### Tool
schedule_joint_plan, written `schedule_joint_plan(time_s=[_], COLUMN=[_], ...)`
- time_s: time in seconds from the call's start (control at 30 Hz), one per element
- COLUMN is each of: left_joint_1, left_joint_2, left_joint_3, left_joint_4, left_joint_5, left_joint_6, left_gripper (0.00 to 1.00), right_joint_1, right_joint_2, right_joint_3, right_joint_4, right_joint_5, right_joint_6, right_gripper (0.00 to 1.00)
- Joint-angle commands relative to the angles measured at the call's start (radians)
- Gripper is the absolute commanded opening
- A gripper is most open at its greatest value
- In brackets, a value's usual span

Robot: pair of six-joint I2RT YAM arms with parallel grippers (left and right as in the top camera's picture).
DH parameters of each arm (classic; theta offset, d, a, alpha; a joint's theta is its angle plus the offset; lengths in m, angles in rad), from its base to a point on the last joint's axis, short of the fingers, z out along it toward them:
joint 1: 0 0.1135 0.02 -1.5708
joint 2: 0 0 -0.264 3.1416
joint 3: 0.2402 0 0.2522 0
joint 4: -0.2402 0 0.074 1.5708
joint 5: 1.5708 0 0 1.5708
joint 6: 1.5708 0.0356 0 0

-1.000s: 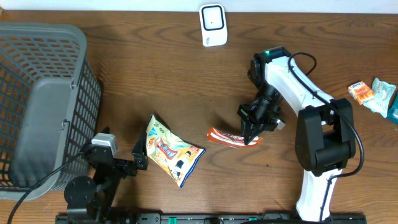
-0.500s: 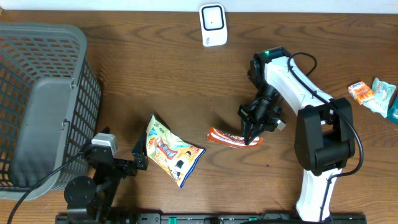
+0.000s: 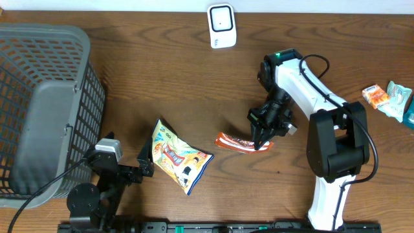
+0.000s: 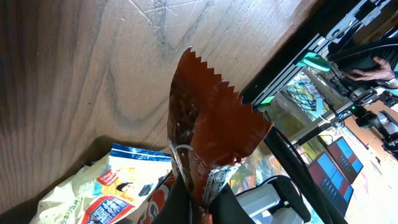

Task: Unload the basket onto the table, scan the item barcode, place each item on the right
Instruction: 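Lift the red chocolate bar off the table with the right gripper, then raise the chocolate bar to the scanner face with the right gripper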

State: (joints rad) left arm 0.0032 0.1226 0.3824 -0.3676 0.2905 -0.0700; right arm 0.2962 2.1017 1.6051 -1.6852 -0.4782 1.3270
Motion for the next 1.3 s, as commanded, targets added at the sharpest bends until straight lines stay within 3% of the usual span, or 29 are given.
schedule_joint_plan(time_s=[0.0,0.27,0.53,0.8,0.9,1.03,1.27], left_joint_1=[-0.003,-0.003,-0.003,-0.003,-0.003,-0.003,-0.003], left_joint_2=[-0.002,-0.002,-0.002,-0.002,-0.002,-0.002,-0.002], left_joint_3=[-0.002,-0.002,-0.002,-0.002,-0.002,-0.002,-0.002], left_joint_4=[0.001,0.001,0.001,0.001,0.001,0.001,0.001], left_joint_5=[0.016,0.016,0.016,0.016,0.016,0.016,0.016], left_joint_6=[0.014,0.014,0.014,0.014,0.014,0.014,0.014], left_gripper=[0.98,0.98,0.98,0.98,0.98,0.98,0.98], right_joint_1=[-0.038,-0.137,-0.165,-0.163,-0.158,-0.136,-0.038], right_joint_2=[0.011,0.01,0.008,-0.009,-0.011,-0.011,-0.009], right_joint_3=[-0.006,0.004,0.005,0.005,0.005,0.005,0.005], right_joint_4=[-0.003,0.033,0.474,0.813,0.92,1.081,1.528], right_joint_5=[0.001,0.0,0.001,0.002,0.016,0.121,0.442], right_joint_6=[-0.045,-0.125,-0.307,-0.298,-0.22,-0.069,-0.22], right_gripper=[0.01,0.01,0.01,0.01,0.01,0.01,0.01])
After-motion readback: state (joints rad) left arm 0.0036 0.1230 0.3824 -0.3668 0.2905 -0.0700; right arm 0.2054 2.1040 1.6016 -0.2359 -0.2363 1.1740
